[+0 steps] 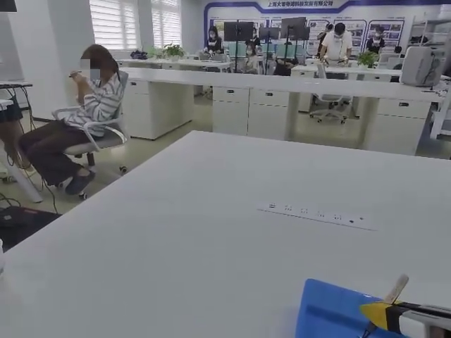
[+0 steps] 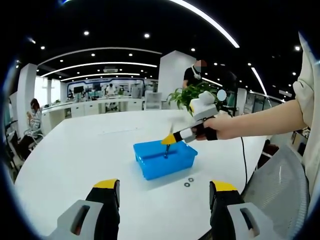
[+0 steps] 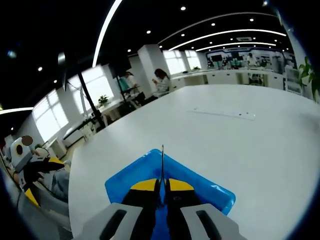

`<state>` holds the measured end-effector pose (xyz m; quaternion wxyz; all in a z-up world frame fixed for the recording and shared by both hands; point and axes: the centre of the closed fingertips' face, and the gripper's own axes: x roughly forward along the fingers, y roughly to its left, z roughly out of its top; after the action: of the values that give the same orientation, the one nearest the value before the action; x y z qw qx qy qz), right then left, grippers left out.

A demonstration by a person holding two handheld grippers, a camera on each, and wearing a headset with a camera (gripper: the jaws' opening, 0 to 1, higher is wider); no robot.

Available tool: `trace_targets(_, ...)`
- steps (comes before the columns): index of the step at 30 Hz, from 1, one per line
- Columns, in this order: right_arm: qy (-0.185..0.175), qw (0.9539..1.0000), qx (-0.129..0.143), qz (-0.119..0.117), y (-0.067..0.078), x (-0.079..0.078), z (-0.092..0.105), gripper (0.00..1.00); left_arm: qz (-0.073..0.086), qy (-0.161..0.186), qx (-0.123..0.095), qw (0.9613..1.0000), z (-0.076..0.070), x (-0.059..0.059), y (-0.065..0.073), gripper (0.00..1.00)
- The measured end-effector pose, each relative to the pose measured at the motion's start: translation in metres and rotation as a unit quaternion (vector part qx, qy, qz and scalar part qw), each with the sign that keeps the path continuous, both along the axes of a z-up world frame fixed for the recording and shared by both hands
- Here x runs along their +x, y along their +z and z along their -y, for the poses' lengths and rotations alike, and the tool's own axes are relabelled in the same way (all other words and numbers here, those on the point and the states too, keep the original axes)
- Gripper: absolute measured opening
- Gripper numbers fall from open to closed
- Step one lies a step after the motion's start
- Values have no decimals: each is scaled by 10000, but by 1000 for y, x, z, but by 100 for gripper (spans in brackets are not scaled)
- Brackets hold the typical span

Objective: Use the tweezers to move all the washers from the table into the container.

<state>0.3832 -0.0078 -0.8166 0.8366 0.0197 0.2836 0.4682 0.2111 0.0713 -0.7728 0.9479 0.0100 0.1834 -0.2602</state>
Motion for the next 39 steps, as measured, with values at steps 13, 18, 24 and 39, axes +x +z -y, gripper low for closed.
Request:
trace_targets(13,133,9995,-286,76,-10,-1,-3,3,2,6,-110,9999,0,1,1,74)
trace_targets(18,173,9992,-346,103,-12,-1,-4,3,-8,-21,-76,10000,1,1,0,74)
trace_targets(24,142,9994,-298,140,-7,0,-3,3,-15,-19,-73,10000,0,1,0,74)
trace_targets(39,157,9991,-45,399,23,-18,-2,3,0,-57,-71,10000,1,0,0,74)
